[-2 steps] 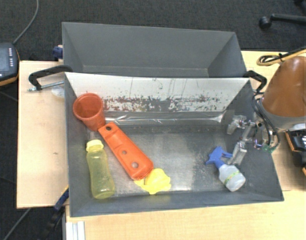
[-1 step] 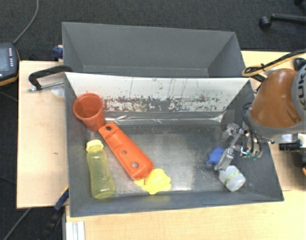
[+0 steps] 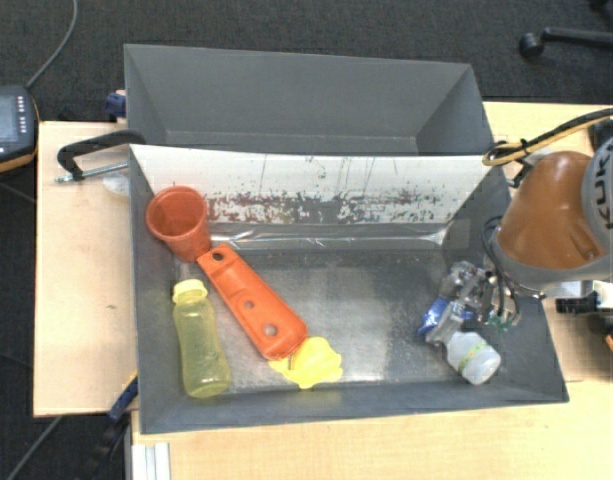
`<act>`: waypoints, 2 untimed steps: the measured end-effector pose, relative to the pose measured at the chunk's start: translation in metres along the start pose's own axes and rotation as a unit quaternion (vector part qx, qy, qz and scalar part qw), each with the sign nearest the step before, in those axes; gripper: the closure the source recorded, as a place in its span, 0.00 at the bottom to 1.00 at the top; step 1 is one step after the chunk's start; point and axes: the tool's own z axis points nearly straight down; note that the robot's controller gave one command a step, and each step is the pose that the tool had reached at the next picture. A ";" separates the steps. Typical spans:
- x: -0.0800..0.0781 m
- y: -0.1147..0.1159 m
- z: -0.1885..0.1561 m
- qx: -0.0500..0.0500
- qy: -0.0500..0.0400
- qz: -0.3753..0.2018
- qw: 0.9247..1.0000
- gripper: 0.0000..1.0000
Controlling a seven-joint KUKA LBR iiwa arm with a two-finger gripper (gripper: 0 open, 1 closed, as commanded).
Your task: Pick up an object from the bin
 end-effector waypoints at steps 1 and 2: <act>0.000 0.000 0.000 0.000 0.000 0.000 1.000 1.00; 0.000 0.000 -0.002 0.000 0.000 0.000 1.000 1.00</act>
Offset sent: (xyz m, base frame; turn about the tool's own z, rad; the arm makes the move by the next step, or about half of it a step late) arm 0.0001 -0.0001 0.0072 0.0000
